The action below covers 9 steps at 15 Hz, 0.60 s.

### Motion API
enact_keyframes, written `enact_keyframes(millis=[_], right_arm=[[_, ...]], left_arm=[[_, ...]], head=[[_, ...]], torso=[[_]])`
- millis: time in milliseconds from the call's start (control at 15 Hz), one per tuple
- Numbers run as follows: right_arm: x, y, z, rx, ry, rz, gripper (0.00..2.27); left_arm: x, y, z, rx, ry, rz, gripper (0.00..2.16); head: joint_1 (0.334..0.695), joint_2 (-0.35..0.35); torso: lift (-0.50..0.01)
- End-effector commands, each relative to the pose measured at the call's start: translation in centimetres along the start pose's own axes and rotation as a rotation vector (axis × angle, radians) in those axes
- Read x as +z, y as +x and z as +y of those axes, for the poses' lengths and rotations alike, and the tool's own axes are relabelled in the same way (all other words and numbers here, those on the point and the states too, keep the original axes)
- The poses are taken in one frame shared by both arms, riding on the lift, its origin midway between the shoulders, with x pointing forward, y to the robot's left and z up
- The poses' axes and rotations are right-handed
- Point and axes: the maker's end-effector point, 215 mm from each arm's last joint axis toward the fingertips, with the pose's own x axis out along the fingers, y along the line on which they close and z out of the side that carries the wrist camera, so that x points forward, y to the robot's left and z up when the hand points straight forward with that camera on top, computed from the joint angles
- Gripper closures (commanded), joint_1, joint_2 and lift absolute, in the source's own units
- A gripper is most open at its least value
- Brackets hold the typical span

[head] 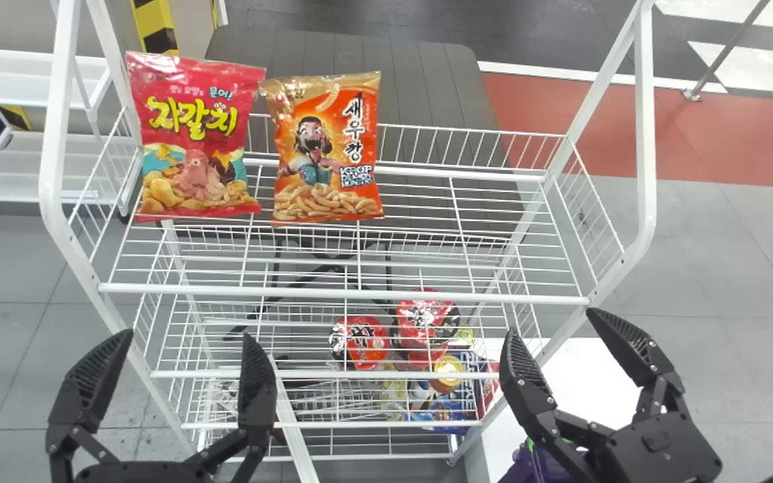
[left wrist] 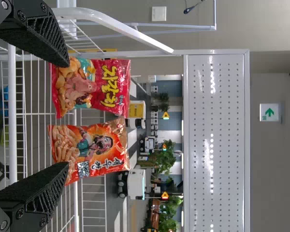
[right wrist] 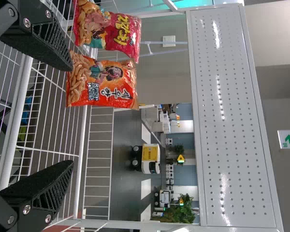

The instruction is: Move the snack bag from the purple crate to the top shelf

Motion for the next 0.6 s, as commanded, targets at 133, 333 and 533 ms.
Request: enact_keyframes(millis=[133,333,533], right_arm=[[0.01,0.0,-0.02,-0.002,0.002,-0.001,0.14],[0.01,0.0,-0.02,-0.002,0.002,-0.001,0.14],[-0.01,0.0,0.03,-0.003,0.004,-0.001,0.14]], left_arm=[[0.05,0.06,0.01,0.001,-0.001,-0.001,0.09],[0.05,0.06,0.01,0.001,-0.001,-0.001,0.09],[-0.12,0.04,0.0,0.001,0.001,0.003,0.09]], head=[[0.695,-0.156],[0.695,-0.156],[0.695,-0.156]], torso=[[0.003],[0.003],[0.003]])
